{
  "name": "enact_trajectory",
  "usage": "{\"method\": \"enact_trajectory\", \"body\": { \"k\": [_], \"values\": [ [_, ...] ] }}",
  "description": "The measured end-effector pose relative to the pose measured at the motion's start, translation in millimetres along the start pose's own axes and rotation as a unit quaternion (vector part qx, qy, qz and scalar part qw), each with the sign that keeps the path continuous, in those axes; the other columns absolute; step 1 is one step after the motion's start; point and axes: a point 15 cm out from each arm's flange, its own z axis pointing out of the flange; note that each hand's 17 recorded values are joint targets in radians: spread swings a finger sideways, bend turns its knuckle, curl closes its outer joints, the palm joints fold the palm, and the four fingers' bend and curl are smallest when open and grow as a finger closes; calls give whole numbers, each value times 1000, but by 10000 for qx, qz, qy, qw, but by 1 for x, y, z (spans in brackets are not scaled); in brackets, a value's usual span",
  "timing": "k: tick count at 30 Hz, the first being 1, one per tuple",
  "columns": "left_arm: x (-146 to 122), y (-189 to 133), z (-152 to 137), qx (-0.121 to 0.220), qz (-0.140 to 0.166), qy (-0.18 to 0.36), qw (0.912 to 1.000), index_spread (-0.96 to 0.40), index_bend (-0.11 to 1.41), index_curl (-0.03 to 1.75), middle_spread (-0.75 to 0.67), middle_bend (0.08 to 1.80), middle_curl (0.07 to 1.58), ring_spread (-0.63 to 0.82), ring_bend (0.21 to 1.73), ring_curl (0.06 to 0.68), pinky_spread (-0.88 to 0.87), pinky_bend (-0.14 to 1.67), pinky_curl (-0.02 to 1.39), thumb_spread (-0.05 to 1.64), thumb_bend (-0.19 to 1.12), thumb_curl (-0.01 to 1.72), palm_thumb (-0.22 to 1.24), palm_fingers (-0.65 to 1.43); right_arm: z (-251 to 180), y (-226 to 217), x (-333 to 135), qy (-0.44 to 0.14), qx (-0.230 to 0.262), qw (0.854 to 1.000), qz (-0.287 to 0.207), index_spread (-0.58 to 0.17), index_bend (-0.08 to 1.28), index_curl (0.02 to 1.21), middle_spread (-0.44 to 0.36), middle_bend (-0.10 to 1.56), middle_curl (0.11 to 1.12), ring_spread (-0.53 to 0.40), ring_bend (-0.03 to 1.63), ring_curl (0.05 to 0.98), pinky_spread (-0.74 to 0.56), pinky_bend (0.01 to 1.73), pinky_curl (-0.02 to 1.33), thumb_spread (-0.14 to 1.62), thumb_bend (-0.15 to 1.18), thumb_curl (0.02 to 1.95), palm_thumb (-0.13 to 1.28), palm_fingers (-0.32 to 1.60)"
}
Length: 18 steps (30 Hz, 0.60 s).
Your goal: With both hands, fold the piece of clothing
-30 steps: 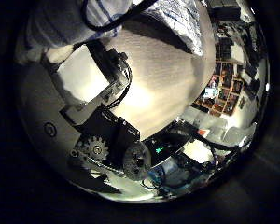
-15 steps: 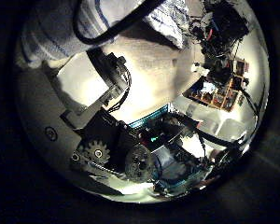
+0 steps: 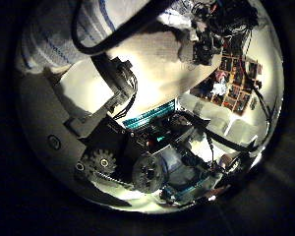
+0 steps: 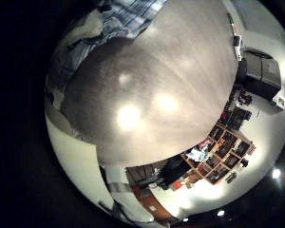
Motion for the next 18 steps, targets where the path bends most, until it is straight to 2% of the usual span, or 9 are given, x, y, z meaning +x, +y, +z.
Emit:
{"method": "enact_trajectory", "body": {
  "k": [7,10,13,15,18],
  "values": [
    [-1,21,-11,-185,142,40,9997,-646,368,1405,-611,952,1166,-428,1504,531,-613,1181,829,1159,-14,532,808,851,-33,42,3,1,-143,9999,25,-359,991,810,-218,1174,855,-236,1372,608,-208,1501,429,1242,81,517,926,1080],
    [-2,27,-22,-239,104,47,9996,-642,354,1422,-617,946,1168,-428,1500,528,-613,1171,829,1157,-17,531,802,858,-53,51,4,22,24,10000,52,-347,1006,835,-208,1195,871,-233,1389,632,-192,1513,457,1246,69,534,935,1056],
    [-7,26,-42,-198,17,39,9998,-637,342,1438,-622,936,1172,-428,1497,527,-614,1164,830,1158,-15,530,798,862,-77,45,8,88,310,9994,111,-335,1020,855,-200,1205,882,-229,1395,653,-179,1513,484,1242,54,553,947,1046],
    [-13,16,-53,-137,-53,42,9999,-633,334,1447,-626,931,1174,-429,1495,526,-615,1156,831,1154,-14,532,799,864,-98,32,12,133,530,9983,181,-330,1024,865,-196,1210,887,-227,1396,664,-175,1511,499,1237,44,562,950,1039],
    [-22,-7,-60,-167,-146,62,9997,-628,317,1458,-628,932,1175,-429,1486,525,-612,1136,836,1152,-15,529,795,853,-105,5,16,138,554,9981,212,-323,1031,876,-191,1214,893,-226,1394,676,-170,1502,518,1226,19,575,939,1033]
  ]
}}
